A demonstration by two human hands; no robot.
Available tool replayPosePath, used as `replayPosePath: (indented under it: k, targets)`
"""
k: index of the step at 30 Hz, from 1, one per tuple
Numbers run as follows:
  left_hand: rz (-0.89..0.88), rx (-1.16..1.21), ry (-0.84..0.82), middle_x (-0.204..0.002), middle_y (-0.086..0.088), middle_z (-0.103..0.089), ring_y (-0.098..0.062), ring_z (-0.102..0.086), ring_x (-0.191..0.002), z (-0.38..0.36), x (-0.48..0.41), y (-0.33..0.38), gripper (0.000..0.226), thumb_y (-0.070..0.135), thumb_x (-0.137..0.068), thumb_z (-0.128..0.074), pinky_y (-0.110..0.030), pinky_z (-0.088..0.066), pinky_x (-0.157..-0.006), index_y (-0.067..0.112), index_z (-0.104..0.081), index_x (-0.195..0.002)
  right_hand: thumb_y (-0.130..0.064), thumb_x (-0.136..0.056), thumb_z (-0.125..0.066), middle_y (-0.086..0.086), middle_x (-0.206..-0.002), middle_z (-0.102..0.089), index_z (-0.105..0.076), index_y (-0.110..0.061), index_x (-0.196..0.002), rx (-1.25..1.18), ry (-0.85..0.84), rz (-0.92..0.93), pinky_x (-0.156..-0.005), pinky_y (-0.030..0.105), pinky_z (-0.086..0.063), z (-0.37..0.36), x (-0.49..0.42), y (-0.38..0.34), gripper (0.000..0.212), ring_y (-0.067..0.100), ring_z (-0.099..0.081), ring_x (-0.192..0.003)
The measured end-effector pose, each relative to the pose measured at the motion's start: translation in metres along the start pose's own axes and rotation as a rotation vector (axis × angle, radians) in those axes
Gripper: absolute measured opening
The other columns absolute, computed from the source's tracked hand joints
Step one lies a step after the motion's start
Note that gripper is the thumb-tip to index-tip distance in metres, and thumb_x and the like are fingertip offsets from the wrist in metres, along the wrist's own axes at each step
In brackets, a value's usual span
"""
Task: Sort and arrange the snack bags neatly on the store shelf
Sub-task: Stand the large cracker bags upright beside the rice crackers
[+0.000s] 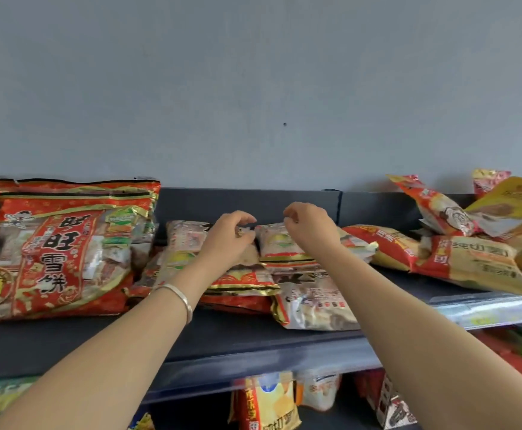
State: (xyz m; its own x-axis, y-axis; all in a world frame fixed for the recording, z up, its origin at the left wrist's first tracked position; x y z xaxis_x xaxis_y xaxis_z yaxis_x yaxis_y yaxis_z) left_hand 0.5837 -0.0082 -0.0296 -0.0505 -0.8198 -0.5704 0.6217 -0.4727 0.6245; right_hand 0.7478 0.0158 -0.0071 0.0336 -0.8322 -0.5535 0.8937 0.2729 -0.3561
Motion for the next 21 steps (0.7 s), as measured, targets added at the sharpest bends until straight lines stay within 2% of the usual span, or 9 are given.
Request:
replayPosePath:
  k: [2,4,9,12,17,21]
  targets:
    - [-0.011,-0.030,-0.043,-0.123,0.002,-0.053,-0.011,-0.050,-0.111,-0.021,-0.001,0.014,0.026,0.018,-0.093,-0.055,-0.023,-0.038,-0.089,0.021,-0.057,-0.119,-0.021,-0.095,-0.048,0.005,-0.122,-0.064,-0.061,-0.020,-0.124,0.037,-0.028,-0.047,-0.080,0.032,-0.052,0.006,-0.002,0.027,0.033,0.026,-0.062,-0.104]
    - [-0.013,-0.048,-0.076,-0.122,0.001,-0.053,-0.012,-0.050,-0.111,-0.038,-0.003,0.022,0.028,0.019,-0.093,-0.056,-0.024,-0.038,-0.089,0.022,-0.056,-0.121,-0.023,-0.092,-0.047,0.007,-0.127,-0.059,-0.059,-0.023,-0.126,0.085,-0.097,-0.092,-0.088,0.042,-0.053,0.007,-0.001,0.049,0.036,0.029,-0.058,-0.108]
    - [0.009,-0.131,-0.136,-0.135,0.001,-0.049,-0.016,-0.045,-0.125,-0.064,-0.007,0.029,0.040,0.020,-0.093,-0.056,-0.026,-0.034,-0.098,0.022,-0.050,-0.133,-0.028,-0.095,-0.040,0.007,-0.140,-0.047,-0.054,-0.027,-0.132,0.169,-0.211,-0.076,-0.099,0.050,-0.041,-0.001,0.004,0.074,0.040,0.033,-0.043,-0.127]
    - [0.035,-0.226,-0.188,-0.141,-0.001,-0.046,-0.019,-0.045,-0.127,-0.071,-0.007,0.019,0.043,0.026,-0.093,-0.056,-0.035,-0.038,-0.105,0.025,-0.048,-0.136,-0.027,-0.096,-0.041,0.007,-0.142,-0.046,-0.054,-0.027,-0.132,0.168,-0.212,-0.050,-0.100,0.051,-0.038,0.000,0.004,0.074,0.039,0.033,-0.040,-0.130]
    - [0.050,-0.369,-0.176,-0.145,0.001,-0.041,-0.018,-0.044,-0.128,-0.057,-0.002,0.001,0.045,0.041,-0.096,-0.047,-0.039,-0.042,-0.102,0.029,-0.042,-0.139,-0.026,-0.095,-0.044,0.007,-0.130,-0.055,-0.062,-0.023,-0.122,0.181,-0.174,0.011,-0.102,0.049,-0.040,-0.002,0.005,0.062,0.032,0.033,-0.050,-0.121]
    - [0.044,-0.605,-0.074,-0.144,0.004,-0.042,-0.018,-0.044,-0.128,-0.024,0.004,-0.016,0.042,0.043,-0.097,-0.041,-0.039,-0.041,-0.101,0.031,-0.044,-0.137,-0.026,-0.095,-0.044,0.006,-0.129,-0.054,-0.060,-0.022,-0.125,0.105,-0.202,0.161,-0.097,0.047,-0.044,-0.014,0.008,0.029,0.034,0.030,-0.056,-0.113]
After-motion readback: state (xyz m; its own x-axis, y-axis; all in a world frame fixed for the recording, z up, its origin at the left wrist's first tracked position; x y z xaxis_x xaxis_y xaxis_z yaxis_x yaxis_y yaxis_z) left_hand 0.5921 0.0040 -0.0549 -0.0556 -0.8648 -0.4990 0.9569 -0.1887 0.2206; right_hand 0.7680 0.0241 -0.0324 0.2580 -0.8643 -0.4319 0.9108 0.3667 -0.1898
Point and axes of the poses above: each hand's wrist, its own x-axis away from the middle knuckle, its own z-axis out of the back of the hand, y = z × x, the point moved 3 cm from there along -x, towards the middle knuckle
